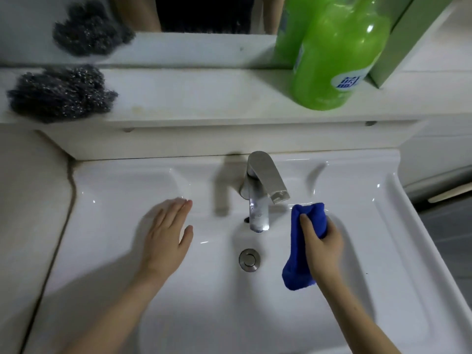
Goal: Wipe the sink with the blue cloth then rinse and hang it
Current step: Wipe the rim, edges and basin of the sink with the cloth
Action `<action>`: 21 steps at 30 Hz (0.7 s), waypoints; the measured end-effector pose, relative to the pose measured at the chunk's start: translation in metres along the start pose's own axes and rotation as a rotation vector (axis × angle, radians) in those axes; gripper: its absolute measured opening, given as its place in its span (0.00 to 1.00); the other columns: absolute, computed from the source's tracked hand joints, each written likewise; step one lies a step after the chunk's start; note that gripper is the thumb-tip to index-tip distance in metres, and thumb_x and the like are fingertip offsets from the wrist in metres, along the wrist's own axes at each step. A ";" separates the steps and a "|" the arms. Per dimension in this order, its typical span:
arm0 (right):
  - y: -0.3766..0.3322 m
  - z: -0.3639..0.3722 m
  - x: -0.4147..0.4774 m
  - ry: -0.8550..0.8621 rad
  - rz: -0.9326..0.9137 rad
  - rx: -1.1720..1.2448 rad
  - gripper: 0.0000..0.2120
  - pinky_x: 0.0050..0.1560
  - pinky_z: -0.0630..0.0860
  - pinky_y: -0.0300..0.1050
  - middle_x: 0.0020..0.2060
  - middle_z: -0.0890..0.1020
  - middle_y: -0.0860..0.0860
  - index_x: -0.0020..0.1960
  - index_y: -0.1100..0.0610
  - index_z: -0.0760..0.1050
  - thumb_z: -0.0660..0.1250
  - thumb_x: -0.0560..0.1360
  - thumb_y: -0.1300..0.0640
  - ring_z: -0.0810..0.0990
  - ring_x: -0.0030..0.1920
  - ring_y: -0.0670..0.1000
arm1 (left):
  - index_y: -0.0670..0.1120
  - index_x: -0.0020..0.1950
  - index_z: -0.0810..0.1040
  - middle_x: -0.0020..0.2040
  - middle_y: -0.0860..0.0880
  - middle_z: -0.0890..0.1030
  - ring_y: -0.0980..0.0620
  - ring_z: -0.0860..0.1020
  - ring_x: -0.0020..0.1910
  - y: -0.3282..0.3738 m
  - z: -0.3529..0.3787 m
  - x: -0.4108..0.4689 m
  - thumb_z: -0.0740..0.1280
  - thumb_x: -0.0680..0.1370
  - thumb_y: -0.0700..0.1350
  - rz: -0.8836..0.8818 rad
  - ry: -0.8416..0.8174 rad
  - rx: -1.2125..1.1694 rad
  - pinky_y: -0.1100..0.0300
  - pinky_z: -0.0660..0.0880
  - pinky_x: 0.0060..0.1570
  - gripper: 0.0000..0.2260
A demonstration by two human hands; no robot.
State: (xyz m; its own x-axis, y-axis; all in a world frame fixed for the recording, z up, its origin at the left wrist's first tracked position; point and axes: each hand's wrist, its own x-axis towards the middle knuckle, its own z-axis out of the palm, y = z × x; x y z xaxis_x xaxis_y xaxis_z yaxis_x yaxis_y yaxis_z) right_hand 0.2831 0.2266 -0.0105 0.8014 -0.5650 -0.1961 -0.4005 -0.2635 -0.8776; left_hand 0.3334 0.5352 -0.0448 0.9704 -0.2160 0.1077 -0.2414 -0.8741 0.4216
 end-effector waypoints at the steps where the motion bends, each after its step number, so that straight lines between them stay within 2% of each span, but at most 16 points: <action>1: 0.001 -0.003 0.011 0.014 -0.030 -0.025 0.11 0.31 0.68 0.41 0.26 0.71 0.43 0.37 0.50 0.68 0.64 0.73 0.46 0.68 0.25 0.41 | 0.43 0.74 0.70 0.73 0.45 0.72 0.45 0.67 0.74 0.011 0.007 0.007 0.53 0.78 0.51 0.006 -0.011 -0.001 0.47 0.60 0.75 0.26; 6: 0.002 0.003 0.075 0.154 -0.224 -0.210 0.11 0.32 0.66 0.41 0.35 0.75 0.44 0.37 0.44 0.66 0.64 0.75 0.44 0.75 0.33 0.43 | 0.44 0.75 0.69 0.75 0.46 0.70 0.43 0.65 0.76 0.040 0.045 0.037 0.52 0.79 0.52 0.036 -0.044 0.108 0.47 0.56 0.76 0.26; 8: 0.005 0.015 0.099 0.112 -0.308 -0.396 0.10 0.33 0.68 0.45 0.40 0.76 0.49 0.41 0.49 0.68 0.63 0.77 0.46 0.76 0.35 0.52 | 0.44 0.75 0.69 0.76 0.47 0.69 0.44 0.64 0.76 0.040 0.059 0.043 0.51 0.79 0.52 0.001 -0.054 0.139 0.46 0.56 0.76 0.27; 10: 0.008 0.033 0.114 0.088 -0.265 -0.601 0.12 0.35 0.67 0.47 0.46 0.77 0.54 0.48 0.58 0.72 0.61 0.80 0.49 0.77 0.38 0.59 | 0.45 0.76 0.67 0.76 0.49 0.68 0.45 0.63 0.77 0.036 0.071 0.042 0.51 0.80 0.52 -0.012 -0.038 0.179 0.46 0.56 0.76 0.26; 11: 0.008 0.043 0.116 0.096 -0.228 -0.627 0.13 0.36 0.66 0.47 0.49 0.76 0.56 0.50 0.60 0.72 0.61 0.81 0.50 0.77 0.39 0.61 | 0.46 0.76 0.66 0.76 0.49 0.68 0.46 0.62 0.77 0.033 0.076 0.041 0.51 0.80 0.51 -0.004 -0.024 0.201 0.46 0.56 0.76 0.25; 13: 0.004 0.063 0.111 0.085 -0.243 -0.560 0.14 0.35 0.64 0.47 0.49 0.77 0.56 0.49 0.61 0.72 0.61 0.81 0.49 0.75 0.37 0.60 | 0.47 0.76 0.65 0.77 0.49 0.67 0.46 0.61 0.77 0.029 0.082 0.040 0.52 0.81 0.50 0.006 0.004 0.232 0.47 0.56 0.76 0.24; 16: 0.001 0.077 0.089 -0.083 -0.455 -0.494 0.12 0.32 0.64 0.46 0.44 0.77 0.55 0.43 0.59 0.69 0.64 0.79 0.51 0.70 0.32 0.57 | 0.46 0.76 0.65 0.76 0.48 0.68 0.46 0.62 0.77 0.028 0.083 0.040 0.51 0.82 0.50 0.020 0.017 0.254 0.46 0.57 0.76 0.23; 18: 0.007 0.064 0.082 -0.142 -0.551 -0.525 0.13 0.30 0.67 0.46 0.43 0.77 0.56 0.41 0.59 0.69 0.66 0.78 0.51 0.72 0.31 0.60 | 0.46 0.76 0.66 0.76 0.47 0.68 0.45 0.63 0.77 0.030 0.081 0.041 0.51 0.82 0.51 0.015 0.011 0.249 0.46 0.58 0.75 0.24; 21: 0.025 0.032 0.093 -0.035 -0.519 -0.583 0.16 0.30 0.65 0.46 0.44 0.79 0.57 0.43 0.61 0.72 0.67 0.78 0.48 0.76 0.33 0.63 | 0.45 0.76 0.67 0.76 0.47 0.69 0.44 0.63 0.76 0.032 0.078 0.041 0.51 0.81 0.51 -0.004 -0.003 0.236 0.44 0.59 0.75 0.24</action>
State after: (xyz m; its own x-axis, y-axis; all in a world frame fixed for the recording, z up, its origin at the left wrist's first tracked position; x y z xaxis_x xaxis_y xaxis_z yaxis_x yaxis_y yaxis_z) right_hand 0.3616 0.1921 -0.0648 0.9596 -0.2350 0.1547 -0.1316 -0.8609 -0.4914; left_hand 0.3658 0.4644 -0.0971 0.9715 -0.2135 0.1035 -0.2305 -0.9524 0.1995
